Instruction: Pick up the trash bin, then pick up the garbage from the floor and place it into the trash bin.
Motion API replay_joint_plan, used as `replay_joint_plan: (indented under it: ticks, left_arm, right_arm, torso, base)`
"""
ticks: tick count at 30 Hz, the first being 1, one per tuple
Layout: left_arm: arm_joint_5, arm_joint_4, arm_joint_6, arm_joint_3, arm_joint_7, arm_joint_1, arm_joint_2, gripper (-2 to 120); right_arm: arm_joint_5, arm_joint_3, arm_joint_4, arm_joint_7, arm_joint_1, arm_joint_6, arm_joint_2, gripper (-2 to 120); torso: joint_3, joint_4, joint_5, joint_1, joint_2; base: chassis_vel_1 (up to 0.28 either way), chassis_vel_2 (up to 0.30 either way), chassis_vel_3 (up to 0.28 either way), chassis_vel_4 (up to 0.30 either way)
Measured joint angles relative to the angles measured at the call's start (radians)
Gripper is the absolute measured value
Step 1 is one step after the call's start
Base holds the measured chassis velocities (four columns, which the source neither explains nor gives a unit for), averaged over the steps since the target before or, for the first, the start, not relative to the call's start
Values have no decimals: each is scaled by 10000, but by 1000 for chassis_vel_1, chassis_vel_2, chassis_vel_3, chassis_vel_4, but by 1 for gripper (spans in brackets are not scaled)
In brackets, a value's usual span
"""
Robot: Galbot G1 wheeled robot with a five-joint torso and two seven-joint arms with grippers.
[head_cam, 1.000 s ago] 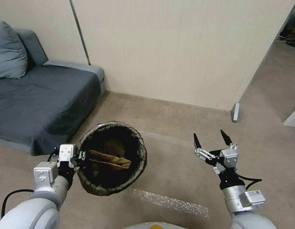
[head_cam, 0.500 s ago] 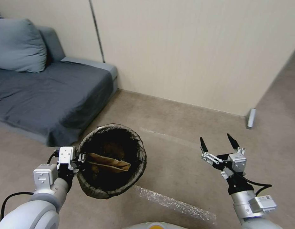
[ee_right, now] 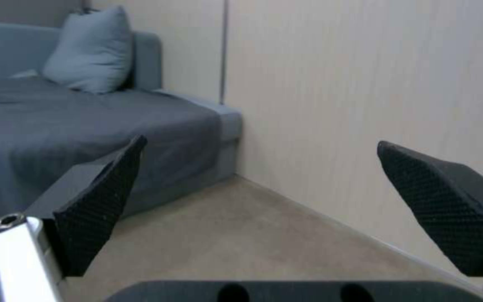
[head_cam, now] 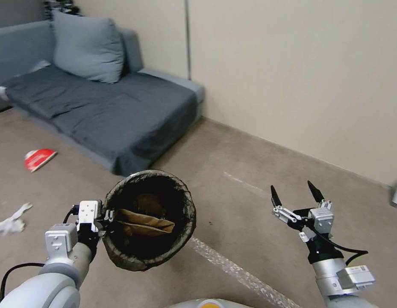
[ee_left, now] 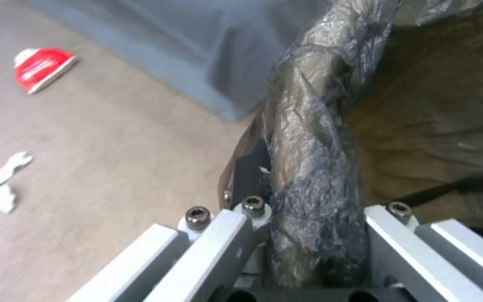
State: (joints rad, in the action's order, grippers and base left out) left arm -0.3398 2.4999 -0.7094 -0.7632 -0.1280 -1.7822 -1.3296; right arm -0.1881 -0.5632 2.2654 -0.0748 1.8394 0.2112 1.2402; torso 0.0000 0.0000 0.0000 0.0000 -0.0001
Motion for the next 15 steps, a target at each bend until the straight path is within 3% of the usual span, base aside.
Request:
replay_joint_plan:
  ticks: [15]
  left_arm:
    - [79, 0, 27, 25, 0, -74, -118, 1]
  right_arm:
    - [-30, 285, -69, -192, -122, -357, 57, 100]
  torso:
    - [0, -1, 0, 0, 0]
  base:
    - [121, 122, 120, 128]
